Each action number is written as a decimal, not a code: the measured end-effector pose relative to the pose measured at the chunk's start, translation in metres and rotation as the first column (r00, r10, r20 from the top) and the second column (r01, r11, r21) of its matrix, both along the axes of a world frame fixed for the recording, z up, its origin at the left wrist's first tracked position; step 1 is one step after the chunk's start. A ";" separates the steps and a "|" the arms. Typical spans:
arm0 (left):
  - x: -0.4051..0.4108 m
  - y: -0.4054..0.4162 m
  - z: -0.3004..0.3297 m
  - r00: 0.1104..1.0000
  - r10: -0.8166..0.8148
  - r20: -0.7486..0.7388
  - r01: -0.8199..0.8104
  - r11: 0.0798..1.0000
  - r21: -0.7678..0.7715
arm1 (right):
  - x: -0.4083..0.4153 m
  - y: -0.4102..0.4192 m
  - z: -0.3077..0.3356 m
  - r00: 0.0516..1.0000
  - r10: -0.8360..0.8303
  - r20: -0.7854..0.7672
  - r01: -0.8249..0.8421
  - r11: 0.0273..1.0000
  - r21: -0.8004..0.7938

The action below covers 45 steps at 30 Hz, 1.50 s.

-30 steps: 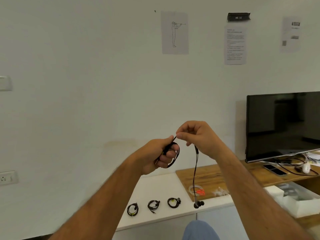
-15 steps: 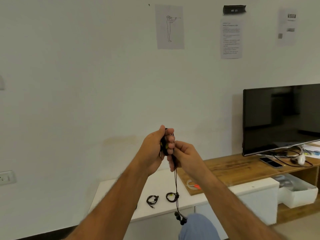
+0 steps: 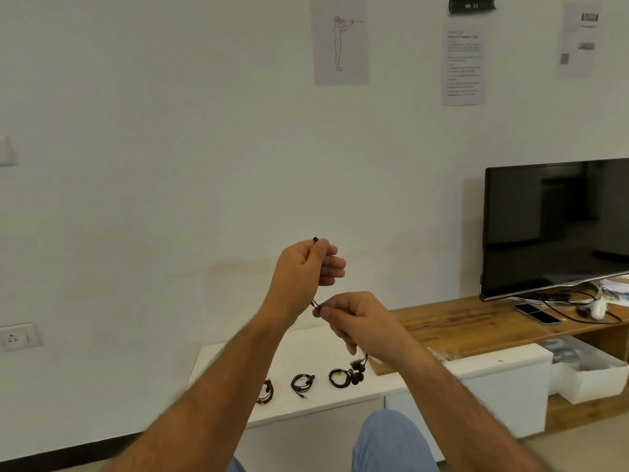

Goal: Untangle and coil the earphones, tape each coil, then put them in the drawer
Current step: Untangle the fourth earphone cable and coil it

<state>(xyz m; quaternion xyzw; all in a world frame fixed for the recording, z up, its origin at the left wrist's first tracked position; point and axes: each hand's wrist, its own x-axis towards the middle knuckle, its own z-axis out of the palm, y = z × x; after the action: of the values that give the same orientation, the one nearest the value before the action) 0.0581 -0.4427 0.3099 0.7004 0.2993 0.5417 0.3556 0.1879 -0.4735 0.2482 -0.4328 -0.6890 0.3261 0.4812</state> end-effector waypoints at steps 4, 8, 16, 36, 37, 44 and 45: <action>-0.006 0.009 -0.006 0.936 0.099 -0.338 -0.101 0.995 0.013 | 0.008 -0.005 0.006 0.967 -0.109 0.230 0.086 0.990 0.109; -0.010 0.012 -0.016 0.783 0.121 -0.611 -0.163 0.986 -0.014 | 0.018 -0.010 0.014 0.849 -0.226 0.479 0.109 0.960 0.259; -0.007 -0.001 -0.027 0.728 -0.200 -0.656 -0.077 0.927 -0.368 | 0.032 -0.017 0.025 0.684 -0.394 0.613 0.070 0.873 0.482; -0.014 -0.016 -0.019 0.852 -0.524 0.019 0.428 0.675 -0.600 | 0.041 -0.010 0.021 0.988 -0.145 0.051 0.122 0.942 0.312; -0.014 -0.016 -0.018 0.858 -0.513 0.040 0.435 0.682 -0.589 | 0.040 -0.009 0.020 0.992 -0.122 0.014 0.113 0.950 0.292; -0.013 -0.015 -0.016 0.903 -0.388 0.184 0.427 0.765 -0.482 | 0.026 -0.007 0.014 0.979 -0.019 -0.203 0.050 0.988 0.146; -0.014 -0.014 -0.016 0.904 -0.374 0.209 0.428 0.770 -0.473 | 0.025 -0.007 0.014 0.977 -0.014 -0.212 0.044 0.990 0.138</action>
<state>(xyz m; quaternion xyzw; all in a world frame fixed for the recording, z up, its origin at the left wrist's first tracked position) 0.0444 -0.4571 0.2935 0.6001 0.2561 0.3900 0.6498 0.2129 -0.4807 0.2619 -0.3704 -0.6492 0.3134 0.5857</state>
